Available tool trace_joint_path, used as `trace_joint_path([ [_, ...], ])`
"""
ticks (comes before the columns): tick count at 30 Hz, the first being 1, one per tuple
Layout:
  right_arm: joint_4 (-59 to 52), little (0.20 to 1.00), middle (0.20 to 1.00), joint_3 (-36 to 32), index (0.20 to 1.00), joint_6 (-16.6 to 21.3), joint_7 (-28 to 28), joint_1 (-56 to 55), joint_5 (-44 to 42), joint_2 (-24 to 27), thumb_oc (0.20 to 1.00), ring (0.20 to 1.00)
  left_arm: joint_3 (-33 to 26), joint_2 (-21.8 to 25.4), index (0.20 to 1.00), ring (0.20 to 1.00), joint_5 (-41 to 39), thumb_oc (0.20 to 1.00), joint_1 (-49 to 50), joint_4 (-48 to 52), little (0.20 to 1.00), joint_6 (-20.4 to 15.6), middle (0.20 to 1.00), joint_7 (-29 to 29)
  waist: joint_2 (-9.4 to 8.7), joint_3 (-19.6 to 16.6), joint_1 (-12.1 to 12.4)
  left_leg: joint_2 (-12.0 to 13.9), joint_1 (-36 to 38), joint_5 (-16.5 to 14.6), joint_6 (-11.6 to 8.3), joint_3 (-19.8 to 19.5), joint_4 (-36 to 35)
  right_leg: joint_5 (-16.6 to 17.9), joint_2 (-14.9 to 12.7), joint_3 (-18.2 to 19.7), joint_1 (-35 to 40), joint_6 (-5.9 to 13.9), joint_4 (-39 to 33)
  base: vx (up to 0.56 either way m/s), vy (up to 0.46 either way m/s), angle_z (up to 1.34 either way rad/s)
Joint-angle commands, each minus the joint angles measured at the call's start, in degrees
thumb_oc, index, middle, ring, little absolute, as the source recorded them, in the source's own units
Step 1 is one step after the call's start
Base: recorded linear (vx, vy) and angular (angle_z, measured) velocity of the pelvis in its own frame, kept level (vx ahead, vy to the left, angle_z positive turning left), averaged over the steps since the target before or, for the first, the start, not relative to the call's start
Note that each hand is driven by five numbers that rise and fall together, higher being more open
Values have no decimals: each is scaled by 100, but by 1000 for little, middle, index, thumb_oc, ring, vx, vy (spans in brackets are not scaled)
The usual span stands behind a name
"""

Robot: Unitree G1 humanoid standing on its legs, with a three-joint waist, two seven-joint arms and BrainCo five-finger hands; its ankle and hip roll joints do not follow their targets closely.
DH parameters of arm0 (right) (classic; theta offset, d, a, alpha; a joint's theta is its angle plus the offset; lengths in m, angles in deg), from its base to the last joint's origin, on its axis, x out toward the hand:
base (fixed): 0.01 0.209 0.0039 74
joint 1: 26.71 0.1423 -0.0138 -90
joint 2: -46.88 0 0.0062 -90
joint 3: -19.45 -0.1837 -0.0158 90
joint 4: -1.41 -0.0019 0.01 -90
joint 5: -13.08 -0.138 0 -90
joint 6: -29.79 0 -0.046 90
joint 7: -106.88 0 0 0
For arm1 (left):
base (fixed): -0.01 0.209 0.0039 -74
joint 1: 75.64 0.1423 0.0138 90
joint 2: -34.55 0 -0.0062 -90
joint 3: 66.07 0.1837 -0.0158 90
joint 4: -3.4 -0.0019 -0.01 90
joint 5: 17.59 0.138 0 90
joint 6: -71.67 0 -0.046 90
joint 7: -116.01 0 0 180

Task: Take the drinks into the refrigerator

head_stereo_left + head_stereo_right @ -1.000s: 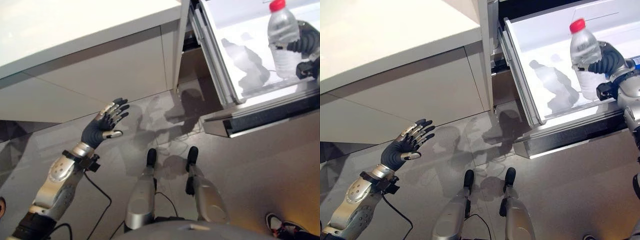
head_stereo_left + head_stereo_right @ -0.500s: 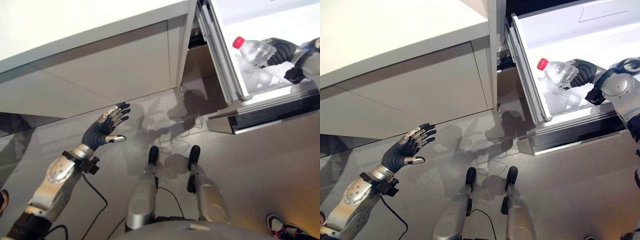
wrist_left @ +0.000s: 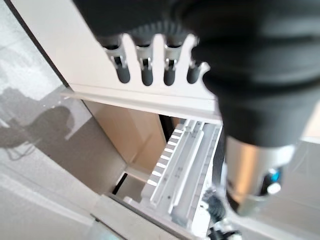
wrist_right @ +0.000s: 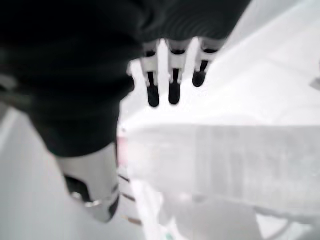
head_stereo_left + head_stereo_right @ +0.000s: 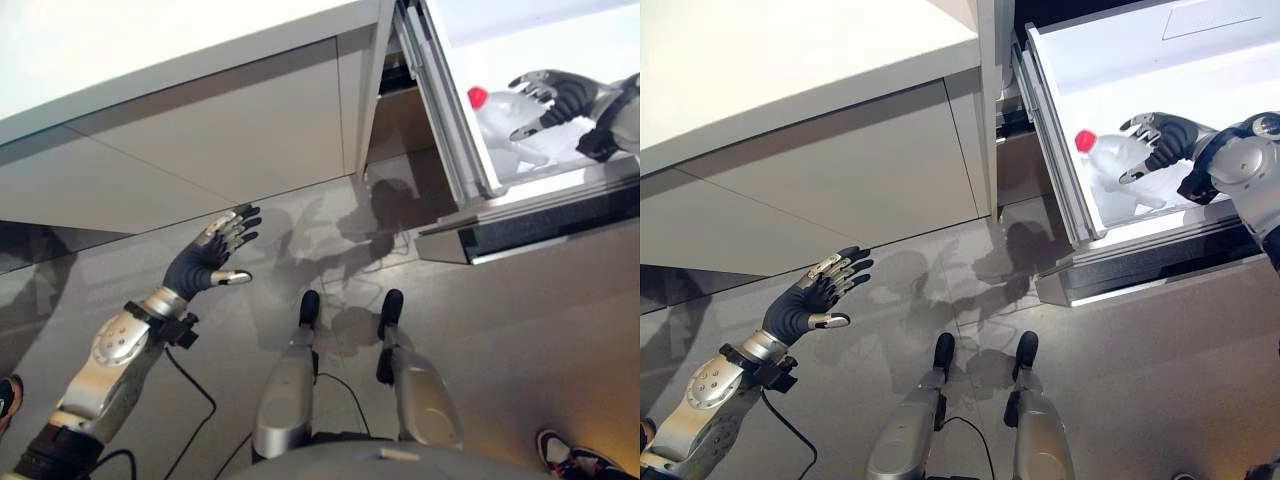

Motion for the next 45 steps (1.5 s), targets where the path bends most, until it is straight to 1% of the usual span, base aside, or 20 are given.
trace_joint_path([
  [1, -164, 1000, 1000, 220, 1000, 74, -146, 703, 16, 474, 1000, 1000, -90, 34, 1000, 1000, 66, 1000, 208, 354, 1000, -240, 1000, 44, -268, -138, -68, 55, 239, 87, -83, 97, -122, -1142, 21, 67, -91, 122, 1014, 0, 0, 0],
  [9, -353, 1000, 1000, -40, 1000, 53, -164, 460, 12, 530, 1000, 1000, -107, 0, 1000, 1000, 46, 1000, 142, 315, 1000, -200, 1000, 93, -298, -258, -100, 76, 338, 64, -103, 108, -100, -1125, -16, -4, 132, 118, 866, 4, -2, 4],
  [18, -1197, 1000, 1000, -1032, 1000, 132, -252, -551, -171, 1032, 1000, 1000, -283, -150, 1000, 1000, -52, 1000, 126, 249, 1000, -135, 1000, 165, -424, -638, -149, 92, 562, -32, -144, 125, 5, -1138, -6, -166, 675, 104, 591, 38, -11, 11],
  [21, -1861, 1000, 1000, -2086, 1000, 271, -320, -1570, -487, 1423, 1000, 1000, -461, -267, 1000, 1000, -38, 1000, 251, 272, 1000, -111, 1000, 162, -461, -761, -254, 102, 661, -116, -125, 145, 107, -1156, 5, -208, 848, 88, 561, 53, -1, 9],
  [22, -2103, 1000, 1000, -2696, 1000, 314, -380, -2160, -443, 1515, 1000, 1000, -519, -284, 1000, 1000, -23, 1000, 310, 281, 1000, -94, 1000, 160, -497, -806, -263, 104, 688, -155, -113, 148, 153, -1170, 9, -227, 913, 84, 550, 92, 7, 15],
  [23, -2316, 1000, 1000, -3620, 1000, 494, -566, -2945, -681, 1549, 1000, 1000, -659, -455, 1000, 1000, 5, 1000, 394, 242, 1000, -104, 1000, 166, -482, -892, -428, 110, 744, -215, -95, 212, 210, -1185, 20, -226, 1008, 78, 536, 71, 7, 16],
  [24, -2378, 1000, 1000, -3924, 1000, 490, -566, -3256, -664, 1538, 1000, 1000, -642, -399, 1000, 1000, 5, 1000, 386, 249, 1000, -101, 1000, 167, -520, -889, -391, 109, 747, -219, -95, 204, 215, -1185, 21, -234, 1019, 78, 530, 82, 13, 23],
  [25, -2762, 1000, 1000, -5220, 1000, 562, -665, -4454, -792, 1485, 1000, 1000, -744, -455, 1000, 1000, 49, 1000, 467, 264, 1000, -115, 1000, 149, -572, -951, -480, 116, 801, -288, -87, 256, 283, -1205, 34, -234, 1103, 74, 520, 67, 12, 16],
  [26, -3008, 1000, 1000, -5902, 1000, 606, -676, -5126, -698, 1399, 1000, 1000, -790, -476, 1000, 1000, 85, 1000, 512, 253, 1000, -98, 1000, 154, -612, -1008, -489, 113, 819, -321, -79, 286, 316, -1210, 47, -234, 1152, 71, 499, 134, 26, 13],
  [27, -3269, 1000, 1000, -6915, 1000, 752, -858, -6009, -659, 1018, 1000, 1000, -981, -672, 1000, 1000, 155, 1000, 683, 238, 1000, -94, 1000, 137, -654, -1130, -611, 103, 879, -409, -53, 329, 398, -1219, 73, -193, 1259, 62, 460, 97, 19, -1],
  [28, -3361, 1000, 1000, -7213, 1000, 741, -854, -6319, -650, 971, 1000, 1000, -940, -620, 1000, 1000, 156, 1000, 662, 253, 1000, -88, 1000, 138, -677, -1126, -549, 102, 880, -417, -53, 325, 409, -1219, 73, -197, 1269, 62, 454, 97, 34, -12],
  [29, -3619, 1000, 1000, -8199, 1000, 795, -1007, -7203, -610, 632, 1000, 1000, -968, -674, 1000, 1000, 201, 1000, 689, 269, 1000, -77, 1000, 99, -701, -1161, -546, 105, 924, -482, -40, 372, 460, -1231, 87, -172, 1328, 65, 440, 66, 41, -18],
  [31, -3899, 1000, 1000, -8939, 1000, 889, -1204, -7975, -326, -7, 1000, 1000, -970, -857, 1000, 1000, 300, 1000, 699, 221, 1000, -79, 1000, 75, -723, -1287, -590, 89, 997, -584, -9, 449, 508, -1225, 96, -128, 1436, 83, 365, 105, 62, -19],
  [36, -4073, 1000, 1000, -9705, 1000, 927, -1638, -9095, 589, -1652, 1000, 1000, -1170, -1314, 1000, 1000, 535, 1000, 901, 212, 1000, -89, 1000, 49, -749, -1623, -771, 81, 1233, -809, 106, 653, 508, -1175, 127, 89, 1607, 153, 260, 122, 71, -25],
  [37, -3913, 1000, 1000, -9778, 1000, 846, -1850, -9384, 979, -2274, 1000, 1000, -1258, -1459, 1000, 1000, 662, 1000, 1006, 219, 1000, -113, 1000, 24, -734, -1736, -840, 96, 1328, -844, 139, 723, 432, -1186, 140, 110, 1650, 177, 235, 88, 71, -27],
  [38, -3941, 1000, 1000, -9772, 1000, 838, -1872, -9404, 1012, -2314, 1000, 1000, -1254, -1440, 1000, 1000, 669, 1000, 1020, 225, 1000, -113, 1000, 19, -751, -1747, -822, 98, 1342, -843, 139, 733, 416, -1188, 142, 119, 1654, 177, 231, 63, 79, -26],
  [40, -3383, 1000, 1000, -9612, 1000, 724, -2044, -9581, 1407, -2896, 1000, 1000, -1359, -1489, 1000, 1000, 911, 1000, 1128, 240, 1000, -140, 1000, 0, -744, -1868, -913, 94, 1441, -882, 176, 801, 341, -1183, 139, 151, 1706, 209, 227, 61, 64, -18],
  [43, -2617, 1000, 1000, -9268, 1000, 706, -2167, -9570, 1370, -3186, 1000, 1000, -1328, -1500, 1000, 1000, 925, 1000, 1173, 208, 1000, -169, 1000, 17, -752, -1927, -939, 103, 1514, -876, 185, 843, 272, -1192, 134, 143, 1746, 224, 231, 42, 51, -10],
  [44, -2351, 837, 837, -9080, 837, 712, -2164, -9520, 1296, -3355, 837, 837, -1367, -1510, 1000, 1000, 949, 1000, 1199, 204, 1000, -175, 1000, -9, -766, -1945, -957, 105, 1559, -874, 193, 850, 224, -1198, 135, 148, 1762, 225, 227, 14, 49, -1],
  [45, -2160, 602, 602, -8932, 602, 701, -2134, -9525, 1212, -3522, 602, 602, -1361, -1549, 1000, 1000, 942, 1000, 1196, 186, 1000, -172, 1000, -37, -757, -1956, -959, 102, 1583, -872, 199, 859, 198, -1196, 136, 140, 1772, 231, 229, 2, 54, -1],
])
